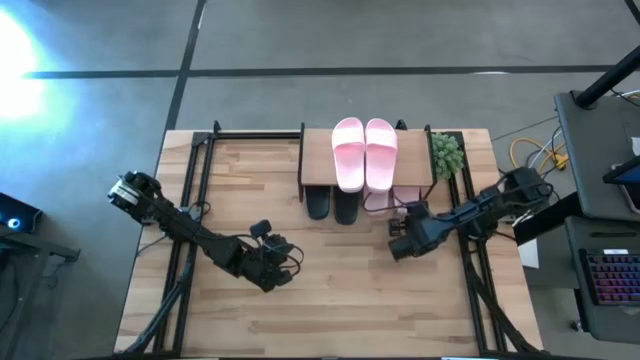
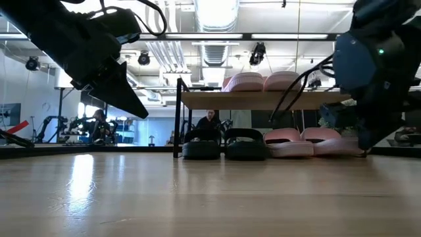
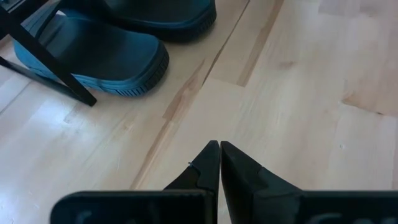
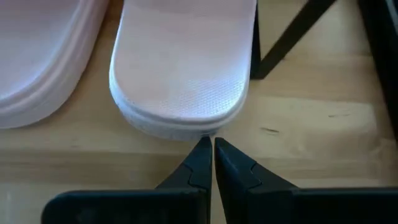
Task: Pick and place slides into the shelf
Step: Adjust the slippers under the shelf
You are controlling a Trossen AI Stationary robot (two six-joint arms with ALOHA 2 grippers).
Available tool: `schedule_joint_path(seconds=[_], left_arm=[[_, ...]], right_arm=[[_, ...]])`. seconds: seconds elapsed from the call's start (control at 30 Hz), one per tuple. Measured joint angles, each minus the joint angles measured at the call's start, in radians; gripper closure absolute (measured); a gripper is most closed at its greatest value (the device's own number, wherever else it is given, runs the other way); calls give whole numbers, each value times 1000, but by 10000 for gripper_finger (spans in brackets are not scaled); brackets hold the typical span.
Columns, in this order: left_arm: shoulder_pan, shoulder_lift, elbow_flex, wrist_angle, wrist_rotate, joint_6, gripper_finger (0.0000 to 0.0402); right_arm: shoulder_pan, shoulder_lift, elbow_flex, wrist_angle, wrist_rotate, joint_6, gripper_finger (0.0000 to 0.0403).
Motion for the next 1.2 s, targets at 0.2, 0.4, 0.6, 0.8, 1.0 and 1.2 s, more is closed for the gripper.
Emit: schedule_joint_path(seconds=[0.2,0.4,0.6,0.8,1.0,1.2], left_arm=[[7,0,-1,5,60,-4,402],[34,0,-4,40,84,-4,402],[129,42,-25,231,220,85,402],[231,147,-24,518,326,367,402],[331,237,-6,529,342,391,402],[401,285,-6,530,311,393,402]], right_arm=[[32,-16,22,104,-32,-100,392],[110,-25,69,172,-24,-103,392],[184,-27,126,270,-4,-201,392],[249,-26,210,285,116,-200,392],[253,-14,281,308,137,-289,392],[252,3,303,304,179,-312,392]])
